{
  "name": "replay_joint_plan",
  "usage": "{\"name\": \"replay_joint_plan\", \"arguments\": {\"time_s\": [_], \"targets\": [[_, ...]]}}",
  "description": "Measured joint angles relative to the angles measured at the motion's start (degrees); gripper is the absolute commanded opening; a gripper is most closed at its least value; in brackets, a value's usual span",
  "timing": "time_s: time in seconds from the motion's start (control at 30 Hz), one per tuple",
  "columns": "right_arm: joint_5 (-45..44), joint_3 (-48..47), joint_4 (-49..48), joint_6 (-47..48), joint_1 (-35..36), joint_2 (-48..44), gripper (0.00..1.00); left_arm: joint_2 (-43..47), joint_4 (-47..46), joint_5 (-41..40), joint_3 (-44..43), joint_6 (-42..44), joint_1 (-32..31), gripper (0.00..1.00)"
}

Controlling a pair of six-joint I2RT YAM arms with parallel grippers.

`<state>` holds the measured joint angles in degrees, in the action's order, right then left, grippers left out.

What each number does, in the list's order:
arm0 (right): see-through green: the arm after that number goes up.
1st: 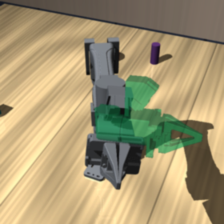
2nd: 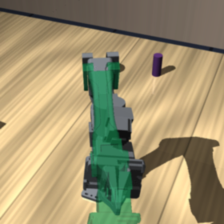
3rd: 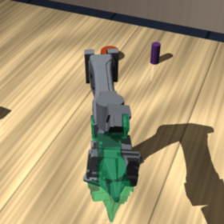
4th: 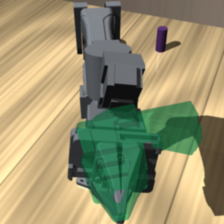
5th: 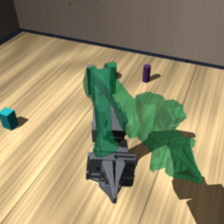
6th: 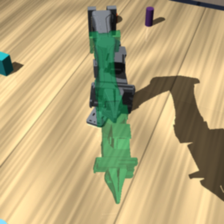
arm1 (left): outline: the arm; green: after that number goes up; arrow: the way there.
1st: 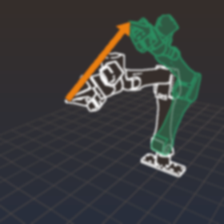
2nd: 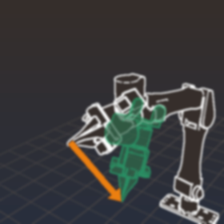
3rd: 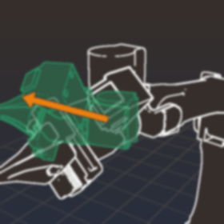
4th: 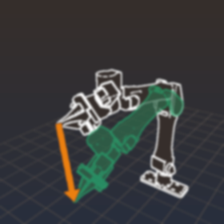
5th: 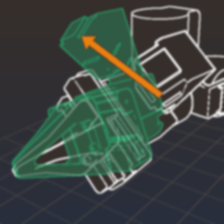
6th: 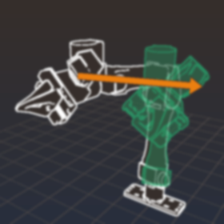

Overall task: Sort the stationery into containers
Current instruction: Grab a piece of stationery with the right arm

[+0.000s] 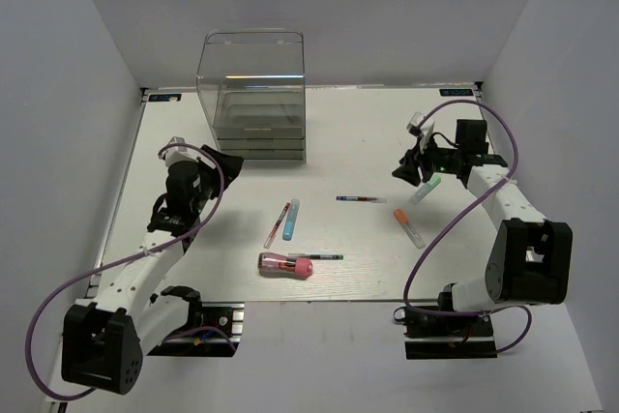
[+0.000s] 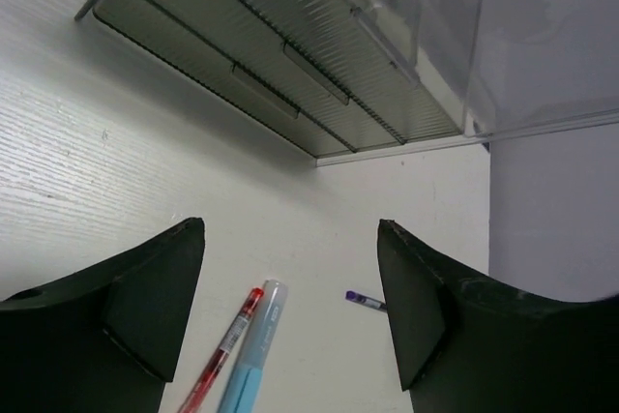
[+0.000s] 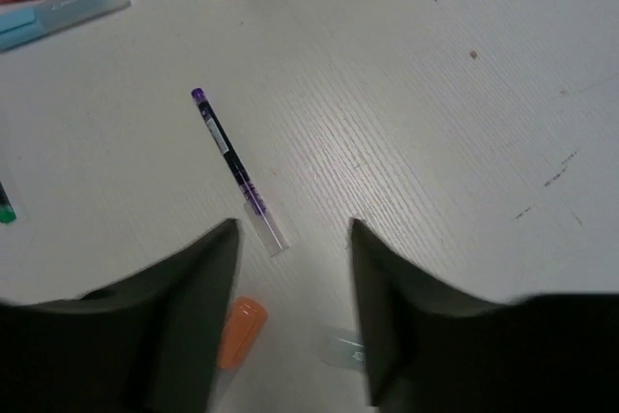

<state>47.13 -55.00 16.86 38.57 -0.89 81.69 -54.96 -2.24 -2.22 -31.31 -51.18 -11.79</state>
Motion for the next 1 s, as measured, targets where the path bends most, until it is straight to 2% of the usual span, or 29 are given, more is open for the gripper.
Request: {"name": "replay_joint_plan", "arguments": {"time_s": [0.03, 0.07, 0.13, 0.17, 0.23, 0.27, 0.33, 0.47, 0.63, 0.8, 1.0], "targets": [[0.7, 0.1, -0.2, 0.0, 0.2, 0.0, 0.43, -0.8, -1.2, 0.3, 0.6, -0.5, 0.0, 0.69], [1.2, 0.1, -0.4, 0.0, 0.3, 0.0, 0.42, -1.9, -2.6, 0.7, 1.1, -1.1, 0.0, 0.63], [1.9, 0.1, -0.8, -0.2, 1.1, 0.0, 0.46, -4.0, -5.5, 1.5, 1.9, -1.9, 0.0, 0.46], [2.1, 0.1, -0.9, -0.2, 1.7, 0.0, 0.49, -4.8, -6.8, 1.7, 2.2, -2.5, 0.0, 0.45], [2.4, 0.2, -2.0, -0.5, 3.0, 0.0, 0.57, -6.7, -10.0, 2.3, 2.9, -2.8, 0.0, 0.47], [2.6, 0.5, -2.6, -0.5, 3.7, 0.0, 0.59, -7.6, -11.4, 2.4, 3.0, -3.0, 0.0, 0.51], [2.8, 1.3, -4.0, -0.5, 4.8, -0.1, 0.6, -9.7, -14.7, 2.5, 3.2, -3.4, 0.0, 0.62], [2.8, 3.0, -5.4, -0.7, 6.1, -0.2, 0.61, -15.2, -22.4, 2.4, 3.2, -5.0, 0.0, 0.73], [2.5, 4.3, -7.4, -0.7, 7.0, -0.2, 0.63, -23.7, -31.0, 2.7, 2.2, -7.8, 0.0, 0.73], [2.3, 4.6, -9.0, -0.7, 7.1, -0.2, 0.63, -31.1, -37.2, 3.9, -0.1, -9.6, 0.0, 0.66], [2.1, 5.8, -9.8, -0.6, 7.1, -0.3, 0.63, -34.9, -45.7, 5.0, -0.3, -12.4, 0.0, 0.57]]}}
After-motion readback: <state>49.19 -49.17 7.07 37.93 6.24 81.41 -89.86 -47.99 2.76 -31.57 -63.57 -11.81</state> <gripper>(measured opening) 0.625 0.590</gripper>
